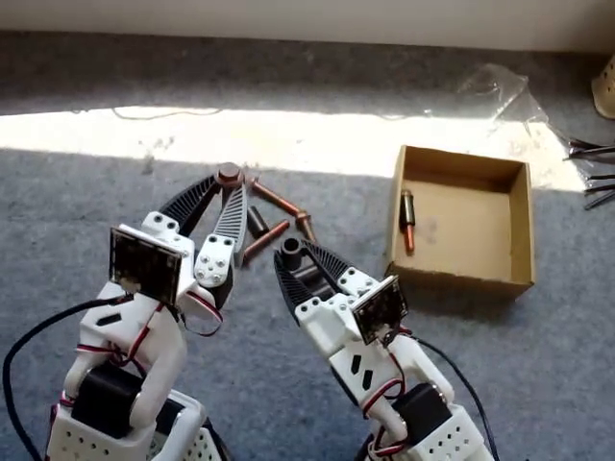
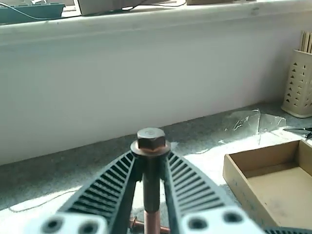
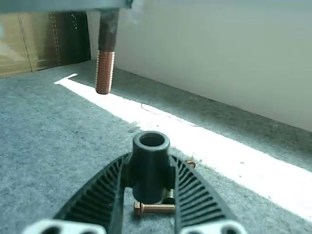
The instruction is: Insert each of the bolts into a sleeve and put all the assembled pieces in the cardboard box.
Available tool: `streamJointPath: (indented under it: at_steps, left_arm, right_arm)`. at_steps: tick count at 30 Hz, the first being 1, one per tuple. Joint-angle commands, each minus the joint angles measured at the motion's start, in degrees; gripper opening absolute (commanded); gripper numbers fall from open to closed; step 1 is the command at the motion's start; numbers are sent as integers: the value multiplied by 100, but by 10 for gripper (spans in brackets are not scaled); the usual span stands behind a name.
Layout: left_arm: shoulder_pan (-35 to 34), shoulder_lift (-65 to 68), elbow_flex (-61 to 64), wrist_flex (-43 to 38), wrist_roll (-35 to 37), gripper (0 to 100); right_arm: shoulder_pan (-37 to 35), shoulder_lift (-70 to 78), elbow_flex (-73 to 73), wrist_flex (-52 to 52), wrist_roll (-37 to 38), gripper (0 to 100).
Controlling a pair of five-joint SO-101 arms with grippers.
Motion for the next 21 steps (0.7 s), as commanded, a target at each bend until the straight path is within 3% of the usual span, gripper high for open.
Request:
streamJointPath:
  at_steps: [1, 6, 18, 21]
  left_arm:
    - [-66, -673, 338, -695, -35, 5]
    - [-66, -1473, 831, -888, 26, 6]
    - [-66, -1833, 919, -1029, 1714, 18]
    - [-66, -1833, 927, -1029, 2084, 53]
  right_arm:
    - [-57, -22, 541, 110, -9, 5]
    - [-57, -22, 541, 338, -9, 5]
    - [-57, -22, 541, 312, 0, 5]
    - [-57, -22, 541, 330, 343, 5]
